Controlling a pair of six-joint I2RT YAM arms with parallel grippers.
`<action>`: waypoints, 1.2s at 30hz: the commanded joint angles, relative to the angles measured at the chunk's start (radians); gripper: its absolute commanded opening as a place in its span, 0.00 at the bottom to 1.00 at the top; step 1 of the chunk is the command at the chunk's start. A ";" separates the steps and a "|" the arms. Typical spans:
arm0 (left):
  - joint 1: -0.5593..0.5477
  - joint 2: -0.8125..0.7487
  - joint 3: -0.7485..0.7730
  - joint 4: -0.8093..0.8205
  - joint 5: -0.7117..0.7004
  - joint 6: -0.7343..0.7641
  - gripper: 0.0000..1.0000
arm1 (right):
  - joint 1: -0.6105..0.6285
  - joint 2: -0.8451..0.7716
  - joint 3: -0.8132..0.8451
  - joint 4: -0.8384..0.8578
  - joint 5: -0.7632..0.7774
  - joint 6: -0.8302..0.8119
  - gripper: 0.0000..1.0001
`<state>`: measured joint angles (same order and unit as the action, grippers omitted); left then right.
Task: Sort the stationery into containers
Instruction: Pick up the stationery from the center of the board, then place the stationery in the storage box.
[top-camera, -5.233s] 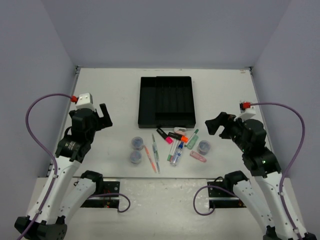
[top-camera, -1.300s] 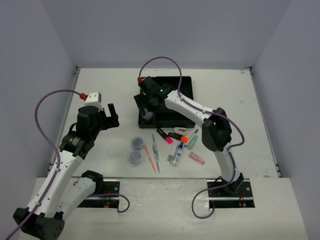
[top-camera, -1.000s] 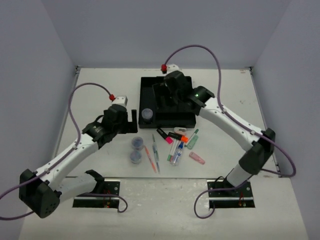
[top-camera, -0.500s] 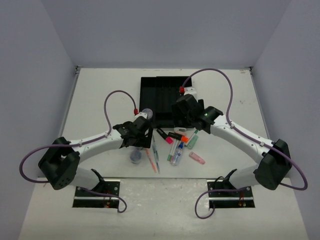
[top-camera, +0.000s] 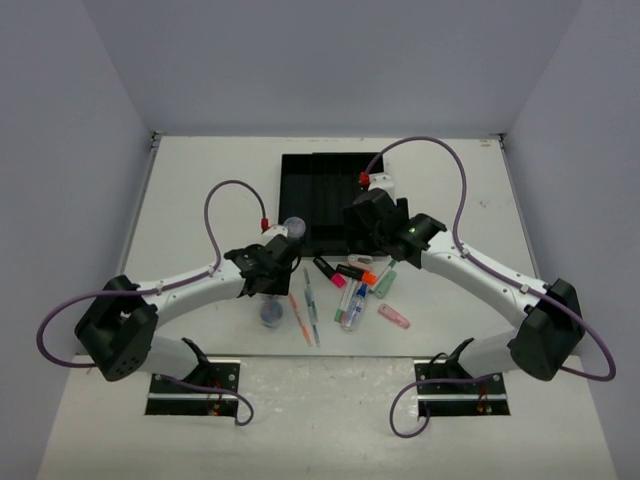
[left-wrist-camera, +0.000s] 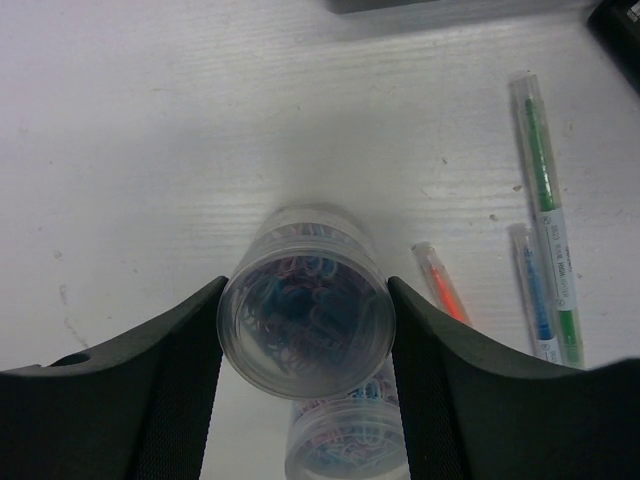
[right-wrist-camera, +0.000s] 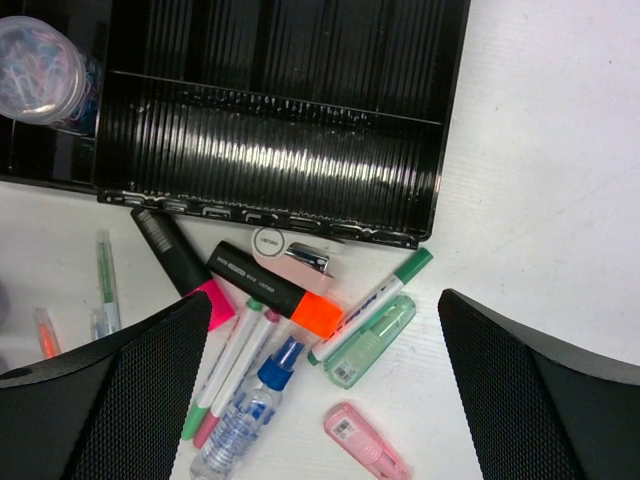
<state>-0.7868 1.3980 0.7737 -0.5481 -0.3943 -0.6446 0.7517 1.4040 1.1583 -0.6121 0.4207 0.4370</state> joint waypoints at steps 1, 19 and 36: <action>-0.002 -0.128 0.118 -0.142 -0.136 -0.040 0.00 | 0.001 -0.034 -0.008 0.029 0.052 0.014 0.99; 0.244 0.193 0.803 0.031 -0.031 0.195 0.00 | -0.023 -0.031 -0.064 0.072 0.052 0.027 0.99; 0.290 0.698 1.004 0.041 0.034 0.232 0.00 | -0.040 -0.071 -0.098 0.072 0.073 0.024 0.99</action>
<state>-0.5164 2.0791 1.8019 -0.5657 -0.3834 -0.4262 0.7155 1.3812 1.0693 -0.5674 0.4628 0.4484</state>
